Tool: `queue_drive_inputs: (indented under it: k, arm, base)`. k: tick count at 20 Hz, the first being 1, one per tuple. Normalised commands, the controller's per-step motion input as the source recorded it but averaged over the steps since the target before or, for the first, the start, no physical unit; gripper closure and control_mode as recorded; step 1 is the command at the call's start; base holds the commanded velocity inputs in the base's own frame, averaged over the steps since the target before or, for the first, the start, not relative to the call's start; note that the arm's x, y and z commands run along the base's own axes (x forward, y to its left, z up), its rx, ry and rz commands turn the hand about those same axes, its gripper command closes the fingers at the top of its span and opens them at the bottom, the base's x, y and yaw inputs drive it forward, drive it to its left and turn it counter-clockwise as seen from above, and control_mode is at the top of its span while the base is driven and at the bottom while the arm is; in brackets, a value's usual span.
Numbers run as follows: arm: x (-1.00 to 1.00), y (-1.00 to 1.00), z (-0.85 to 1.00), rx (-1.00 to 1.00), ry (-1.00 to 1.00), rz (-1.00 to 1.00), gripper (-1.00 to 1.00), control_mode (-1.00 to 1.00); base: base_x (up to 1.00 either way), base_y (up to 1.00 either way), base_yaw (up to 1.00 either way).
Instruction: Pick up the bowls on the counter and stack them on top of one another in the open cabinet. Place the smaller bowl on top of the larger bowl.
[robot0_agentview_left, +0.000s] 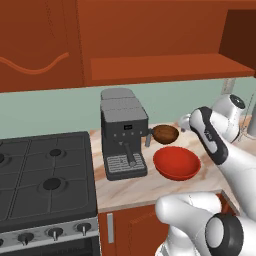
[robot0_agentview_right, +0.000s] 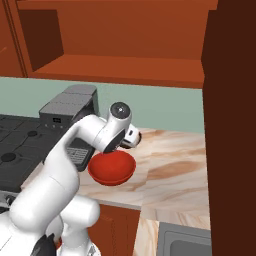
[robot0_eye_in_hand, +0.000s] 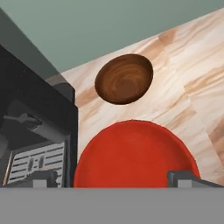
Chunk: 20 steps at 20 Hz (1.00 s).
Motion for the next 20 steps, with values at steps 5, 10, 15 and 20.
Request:
queue_drive_inputs:
  k: [5, 10, 15, 20]
  arm:
    - [0.29, -0.21, -0.19, 0.04, 0.0, -0.03, -1.0, -1.0]
    - [0.26, -0.12, -0.16, 0.05, 0.02, -0.01, -1.0, -1.0]
    - [0.26, -0.04, -0.18, 0.06, 0.01, -0.01, -1.0, -1.0]
    - [0.26, 0.0, -0.16, 0.03, 0.0, -0.01, -1.0, -1.0]
  base:
    - [0.0, 0.0, 0.0]
    - [0.0, 0.0, 0.0]
    - [0.0, 0.0, 0.0]
    - [0.0, 0.0, 0.0]
